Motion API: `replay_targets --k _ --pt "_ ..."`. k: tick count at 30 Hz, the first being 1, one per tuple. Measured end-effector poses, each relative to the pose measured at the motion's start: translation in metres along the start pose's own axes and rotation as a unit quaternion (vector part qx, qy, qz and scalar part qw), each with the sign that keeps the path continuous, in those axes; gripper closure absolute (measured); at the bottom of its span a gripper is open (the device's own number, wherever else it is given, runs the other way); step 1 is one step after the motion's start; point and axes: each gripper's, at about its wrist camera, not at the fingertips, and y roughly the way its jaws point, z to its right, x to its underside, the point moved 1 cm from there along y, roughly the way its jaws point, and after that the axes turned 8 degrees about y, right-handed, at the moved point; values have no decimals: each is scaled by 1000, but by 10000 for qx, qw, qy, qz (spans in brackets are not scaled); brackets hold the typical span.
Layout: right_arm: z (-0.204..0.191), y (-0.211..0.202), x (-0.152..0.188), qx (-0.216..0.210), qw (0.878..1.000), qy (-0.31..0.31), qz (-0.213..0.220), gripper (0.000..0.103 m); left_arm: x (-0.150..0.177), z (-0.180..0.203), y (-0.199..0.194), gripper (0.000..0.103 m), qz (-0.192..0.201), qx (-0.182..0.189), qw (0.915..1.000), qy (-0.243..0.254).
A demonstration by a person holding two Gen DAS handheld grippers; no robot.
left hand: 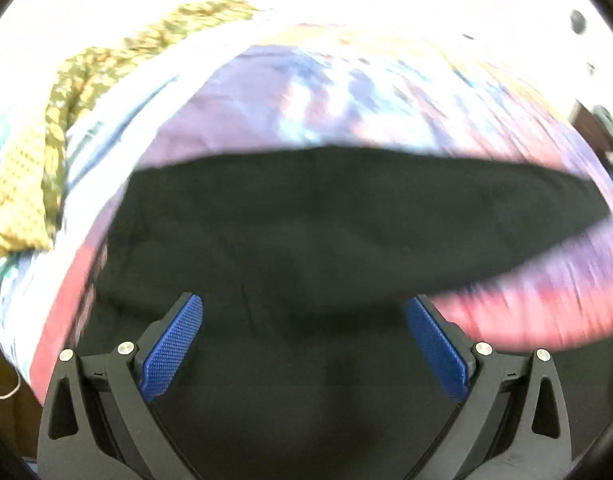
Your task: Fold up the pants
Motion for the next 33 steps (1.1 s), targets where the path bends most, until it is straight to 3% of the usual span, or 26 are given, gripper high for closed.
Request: replay_targets --k 4,7,8,11,14,15,17,19,20,23,25,27,28,29,30,31,32,33 --pt "-83 48 -70 -659 9959 -594 151 18 -33 -23 63 1 -93 -414 9985 -347" --pt "-133 89 -117 -920 9919 -847 234 18 -22 -38 121 0 -630 -746 9946 -347" --pt "-143 104 -128 -937 9913 -904 199 18 -13 -42 132 0 -703 -651 9948 -347" --pt "-155 143 -156 -683 9898 -1249 96 18 -1 -44 128 1 -264 -583 9973 -368" --pt "-105 162 -188 -340 9923 -1191 -4 20 2 -43 128 0 -152 -578 9975 -384" --pt "-76 162 -203 -88 9934 -1137 101 21 3 -44 128 0 -117 -586 9975 -384" --pt "-20 145 -231 262 9954 -823 408 34 4 -42 127 0 -46 -631 9973 -366" --pt "35 117 -259 964 9917 -193 834 34 4 -41 129 1 3 -640 9973 -373" --pt "54 103 -270 1091 9892 18 976 33 3 -39 129 1 6 -646 9972 -370" --pt "76 85 -293 837 9911 148 1024 33 3 -37 127 1 24 -654 9972 -366" --pt "68 93 -302 572 9951 -49 800 33 4 -37 127 1 37 -663 9971 -363" --pt "61 110 -305 582 9964 -217 585 34 4 -36 128 1 49 -681 9970 -355" --pt "59 121 -305 692 9964 -220 449 40 5 -36 128 1 50 -690 9970 -351" --pt "57 126 -302 798 9958 -213 395 56 5 -36 129 1 46 -697 9969 -350" --pt "56 126 -298 970 9939 -244 464 64 5 -36 129 1 46 -700 9969 -349" --pt "51 119 -292 1056 9918 -310 653 87 5 -36 129 1 45 -697 9969 -350" --pt "48 110 -285 984 9915 -357 775 98 5 -36 129 1 45 -692 9970 -353" --pt "41 93 -273 895 9904 -480 939 98 5 -36 130 1 45 -689 9970 -357"
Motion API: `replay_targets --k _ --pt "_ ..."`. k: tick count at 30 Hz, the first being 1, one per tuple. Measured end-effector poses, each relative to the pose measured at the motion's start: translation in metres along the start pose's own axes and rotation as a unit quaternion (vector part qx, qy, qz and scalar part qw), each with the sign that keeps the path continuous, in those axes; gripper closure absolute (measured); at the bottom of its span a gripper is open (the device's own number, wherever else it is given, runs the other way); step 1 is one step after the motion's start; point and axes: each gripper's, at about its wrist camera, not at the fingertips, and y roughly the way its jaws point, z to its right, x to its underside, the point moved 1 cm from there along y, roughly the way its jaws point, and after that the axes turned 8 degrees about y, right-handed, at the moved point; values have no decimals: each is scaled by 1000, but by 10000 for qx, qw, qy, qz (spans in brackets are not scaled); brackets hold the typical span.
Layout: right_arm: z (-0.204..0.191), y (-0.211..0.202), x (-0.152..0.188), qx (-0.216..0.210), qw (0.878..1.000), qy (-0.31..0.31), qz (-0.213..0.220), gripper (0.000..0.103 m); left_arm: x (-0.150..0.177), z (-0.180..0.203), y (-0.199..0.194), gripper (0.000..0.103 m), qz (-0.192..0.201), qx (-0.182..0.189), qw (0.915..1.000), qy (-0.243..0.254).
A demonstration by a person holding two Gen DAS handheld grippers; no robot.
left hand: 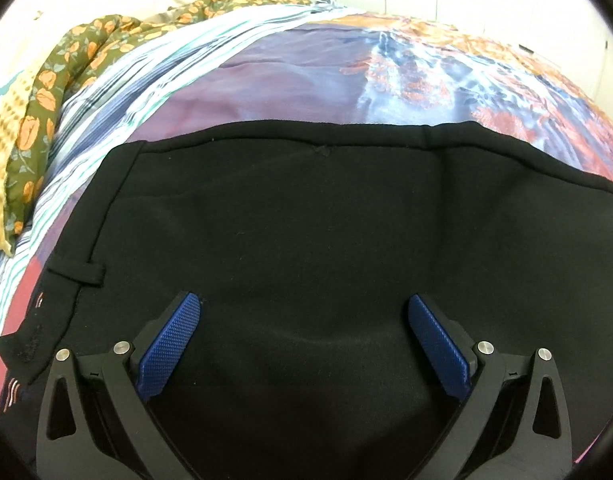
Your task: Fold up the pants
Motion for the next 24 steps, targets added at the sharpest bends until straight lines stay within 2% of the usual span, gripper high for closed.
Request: replay_targets --k 3,6,8,10,12,13,15,16,18,19,21,24 --pt "-14 -63 39 -84 9972 -663 344 98 0 0 0 1 -8 -19 10000 13" --pt "-21 -132 111 -50 9893 -1334 586 98 -2 1 0 1 -48 -59 10000 49" --pt "-8 -160 166 71 9896 -1336 526 98 -5 2 0 1 -116 -121 9998 91" --pt "15 -169 214 345 9946 -953 223 97 -9 3 -3 1 -292 -180 9993 124" --pt "42 -173 256 830 9957 -352 -234 91 -13 4 -14 1 -618 -175 9977 206" --pt "49 -179 268 812 9963 -119 -273 87 -12 5 -23 1 -666 -117 9975 211" --pt "57 -196 288 451 9983 325 -193 73 1 9 -59 1 -544 176 9981 231" --pt "58 -206 293 309 9981 521 -66 50 9 11 -73 1 -465 304 9982 232" --pt "63 -220 298 64 9952 937 287 20 42 21 -114 1 -363 714 9965 240" --pt "69 -224 299 -232 9910 1250 428 18 58 27 -125 1 -426 927 9944 292" --pt "85 -224 299 -682 9791 1867 432 18 93 42 -144 1 -575 1266 9892 454" --pt "119 -228 299 -758 9538 2837 641 19 139 59 -165 1 -649 1368 9861 678"
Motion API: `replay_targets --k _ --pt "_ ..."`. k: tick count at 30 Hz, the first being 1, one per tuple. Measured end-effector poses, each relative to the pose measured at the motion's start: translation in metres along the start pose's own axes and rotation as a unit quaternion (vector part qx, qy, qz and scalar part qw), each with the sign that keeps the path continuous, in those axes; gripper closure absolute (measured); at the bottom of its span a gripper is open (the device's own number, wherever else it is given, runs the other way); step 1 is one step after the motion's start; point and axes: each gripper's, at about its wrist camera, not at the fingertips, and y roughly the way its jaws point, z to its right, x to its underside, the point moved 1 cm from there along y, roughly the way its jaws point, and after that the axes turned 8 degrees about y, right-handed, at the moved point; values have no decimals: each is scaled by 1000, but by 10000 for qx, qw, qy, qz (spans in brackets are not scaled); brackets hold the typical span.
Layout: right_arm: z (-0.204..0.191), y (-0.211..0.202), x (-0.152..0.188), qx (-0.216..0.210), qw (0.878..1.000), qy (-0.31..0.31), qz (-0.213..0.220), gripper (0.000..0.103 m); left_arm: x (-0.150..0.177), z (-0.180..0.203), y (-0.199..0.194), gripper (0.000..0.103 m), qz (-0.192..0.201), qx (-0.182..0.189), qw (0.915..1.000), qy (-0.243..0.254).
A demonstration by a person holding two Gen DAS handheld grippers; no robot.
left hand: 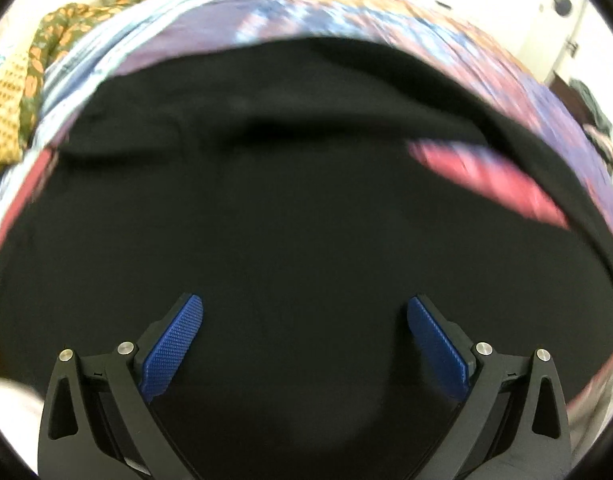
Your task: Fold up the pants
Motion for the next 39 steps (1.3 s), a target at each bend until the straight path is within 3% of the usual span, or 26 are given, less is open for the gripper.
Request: replay_targets --k 3,6,12,15,18,20,22,24,31,34,39 --pt "30 1 -19 269 9975 660 -32 19 10 13 -11 1 150 -166 9994 281" --pt "41 -3 -23 104 9951 980 -70 19 5 14 -19 1 361 -115 9983 441" --pt "-28 9 20 -1082 9919 243 -615 19 8 0 -19 1 462 -127 9988 58" --pt "-67 39 52 -1275 9873 -93 -946 19 8 -8 -20 1 571 -240 9980 -130" --pt "-98 70 85 -979 9873 -589 -1105 19 7 -15 -22 1 744 -402 9962 -197" --pt "-117 87 107 -262 9854 -1434 -881 19 6 -17 -19 1 755 -467 9958 -205" --pt "-123 108 128 321 9757 -2000 -838 19 5 -17 -12 1 680 -509 9962 -181" --pt "-119 112 141 555 9692 -2275 -762 18 5 -18 -3 1 490 -467 9976 -169" --pt "-114 119 153 495 9595 -2681 -705 1 7 -17 11 1 219 -469 9985 -189" --pt "-114 117 162 598 9538 -2888 -577 0 8 -16 12 1 190 -498 9985 -143" --pt "-109 116 158 485 9595 -2730 -496 0 11 -12 14 1 200 -593 9980 -63"
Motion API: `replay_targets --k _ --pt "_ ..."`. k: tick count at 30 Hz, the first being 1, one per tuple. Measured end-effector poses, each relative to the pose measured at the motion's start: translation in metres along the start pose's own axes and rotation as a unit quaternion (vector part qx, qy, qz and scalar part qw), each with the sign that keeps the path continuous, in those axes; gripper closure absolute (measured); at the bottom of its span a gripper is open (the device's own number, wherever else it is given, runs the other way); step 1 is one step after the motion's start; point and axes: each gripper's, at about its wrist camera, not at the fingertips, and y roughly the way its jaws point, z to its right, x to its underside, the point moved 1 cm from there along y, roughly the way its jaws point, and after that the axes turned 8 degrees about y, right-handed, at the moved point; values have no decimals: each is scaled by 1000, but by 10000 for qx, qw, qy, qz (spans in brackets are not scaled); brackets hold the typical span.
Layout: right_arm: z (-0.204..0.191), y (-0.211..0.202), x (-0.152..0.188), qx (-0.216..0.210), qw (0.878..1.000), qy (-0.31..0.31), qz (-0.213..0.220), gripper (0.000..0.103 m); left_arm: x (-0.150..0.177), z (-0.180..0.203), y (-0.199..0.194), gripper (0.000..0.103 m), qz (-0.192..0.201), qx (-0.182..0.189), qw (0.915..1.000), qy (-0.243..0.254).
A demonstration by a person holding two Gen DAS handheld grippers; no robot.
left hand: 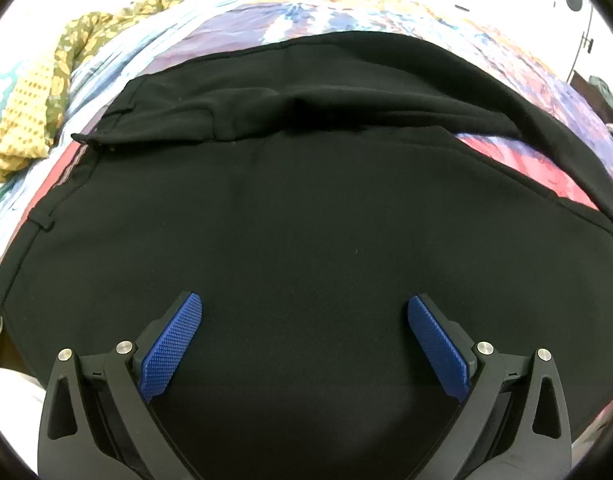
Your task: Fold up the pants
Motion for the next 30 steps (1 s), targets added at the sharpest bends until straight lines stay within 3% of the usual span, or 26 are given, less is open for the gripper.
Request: replay_targets --k 30 --pt "-2 -9 6 -202 9995 -187 178 0 1 4 0 1 46 -86 9999 89"
